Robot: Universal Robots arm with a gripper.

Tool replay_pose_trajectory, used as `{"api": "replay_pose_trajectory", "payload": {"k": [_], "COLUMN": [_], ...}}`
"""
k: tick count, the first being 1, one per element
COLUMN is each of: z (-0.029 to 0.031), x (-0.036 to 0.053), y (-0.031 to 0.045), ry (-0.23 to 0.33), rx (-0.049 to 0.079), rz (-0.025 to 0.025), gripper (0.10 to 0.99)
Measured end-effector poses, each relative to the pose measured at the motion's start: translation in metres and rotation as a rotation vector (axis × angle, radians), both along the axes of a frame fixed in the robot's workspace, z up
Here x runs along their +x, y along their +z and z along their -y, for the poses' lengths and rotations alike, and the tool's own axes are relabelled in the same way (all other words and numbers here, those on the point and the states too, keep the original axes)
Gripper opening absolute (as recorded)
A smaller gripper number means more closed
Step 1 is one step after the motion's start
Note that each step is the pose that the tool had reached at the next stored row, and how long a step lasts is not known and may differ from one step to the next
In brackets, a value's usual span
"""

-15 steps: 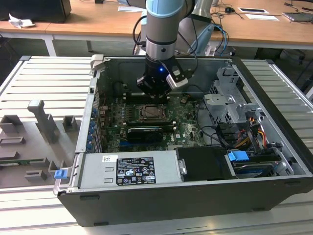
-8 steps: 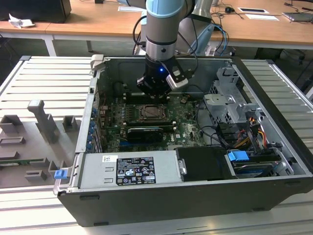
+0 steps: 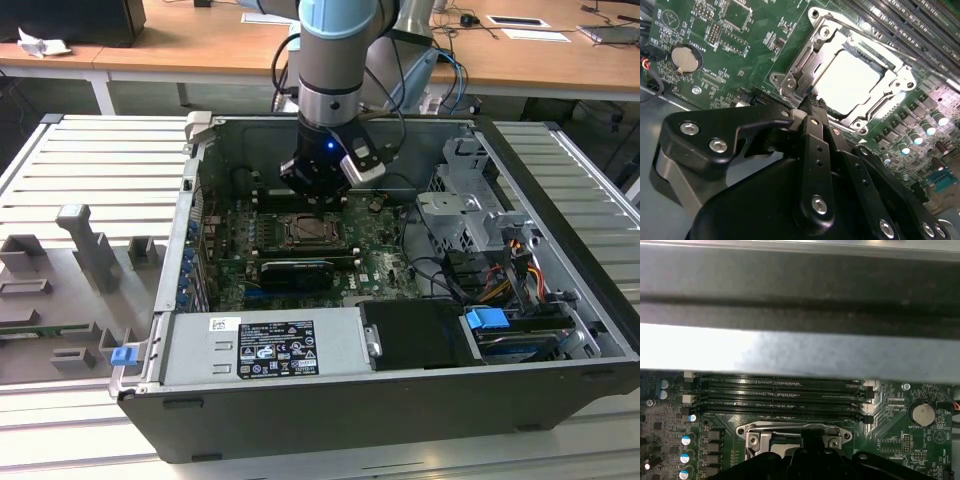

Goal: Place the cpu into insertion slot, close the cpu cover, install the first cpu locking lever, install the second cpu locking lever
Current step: 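Install the second cpu locking lever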

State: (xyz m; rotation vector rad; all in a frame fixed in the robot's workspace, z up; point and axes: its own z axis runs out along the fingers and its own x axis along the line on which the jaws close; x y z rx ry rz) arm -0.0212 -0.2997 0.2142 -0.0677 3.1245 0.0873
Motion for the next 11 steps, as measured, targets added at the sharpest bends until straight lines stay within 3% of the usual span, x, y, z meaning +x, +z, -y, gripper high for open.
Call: {"api": "replay_pose_trajectory", "payload": {"k": [6,8,9,11], "z": [0.0019,0.0019,0.0019,0.0022], "x": [0.0001,0.0004,0.0003,0.0004], "y": [0.0027,0.0062,0.0126,0.0168], "ry": [0.0,0.0,0.0,0.0], "rx": [0.0,0.0,0.0,0.0], "rz": [-0.0017,-0.0059,-0.0082,-0.0092], "gripper": [0.106,0.106,0.106,0.106]}}
